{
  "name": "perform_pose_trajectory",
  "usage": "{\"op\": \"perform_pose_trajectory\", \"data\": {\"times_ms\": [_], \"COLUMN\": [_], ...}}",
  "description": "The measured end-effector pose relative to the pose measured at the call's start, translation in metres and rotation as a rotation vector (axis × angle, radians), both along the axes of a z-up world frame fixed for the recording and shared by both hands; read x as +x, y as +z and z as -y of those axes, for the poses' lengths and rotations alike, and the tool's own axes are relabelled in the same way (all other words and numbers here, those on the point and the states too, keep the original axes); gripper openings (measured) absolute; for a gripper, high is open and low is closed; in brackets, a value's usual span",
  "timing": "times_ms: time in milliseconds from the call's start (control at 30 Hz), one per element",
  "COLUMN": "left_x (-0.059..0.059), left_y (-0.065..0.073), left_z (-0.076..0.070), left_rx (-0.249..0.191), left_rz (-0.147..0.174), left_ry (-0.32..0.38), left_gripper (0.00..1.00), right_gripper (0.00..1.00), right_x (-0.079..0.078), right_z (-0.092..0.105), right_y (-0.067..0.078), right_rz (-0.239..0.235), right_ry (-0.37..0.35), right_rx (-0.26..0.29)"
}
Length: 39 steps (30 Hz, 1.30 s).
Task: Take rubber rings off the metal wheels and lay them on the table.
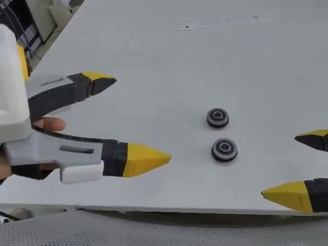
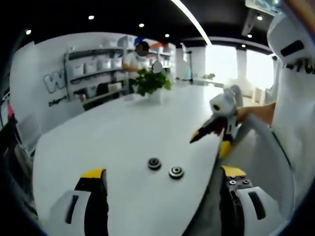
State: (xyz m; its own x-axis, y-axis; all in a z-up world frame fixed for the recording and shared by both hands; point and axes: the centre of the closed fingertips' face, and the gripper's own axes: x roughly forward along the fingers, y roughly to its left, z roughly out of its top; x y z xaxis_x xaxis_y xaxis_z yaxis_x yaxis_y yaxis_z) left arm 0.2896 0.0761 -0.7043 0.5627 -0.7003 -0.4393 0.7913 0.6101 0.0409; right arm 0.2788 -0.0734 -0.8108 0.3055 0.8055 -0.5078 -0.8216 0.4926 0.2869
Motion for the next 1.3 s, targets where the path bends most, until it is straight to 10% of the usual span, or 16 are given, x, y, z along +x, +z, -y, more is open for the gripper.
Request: {"op": "perform_pose_trajectory", "data": {"times_ms": [833,1033,1300], "left_x": [0.025,0.025,0.009], "left_y": [-0.011,-0.013,-0.035], "left_z": [0.081,0.091,0.09], "left_rx": [0.009,-0.056,0.024], "left_rz": [0.021,-0.012,-0.059], "left_ry": [-0.205,-0.232,-0.281], "left_gripper": [0.84,0.79,0.7], "right_gripper": [0.57,0.5,0.43], "right_x": [0.016,0.022,0.028], "right_z": [-0.017,-0.024,-0.035], "right_y": [-0.017,-0.019,-0.025], "right_rz": [0.03,0.047,0.063], "right_ry": [0.119,0.147,0.181], "right_rx": [0.017,0.015,0.01]}}
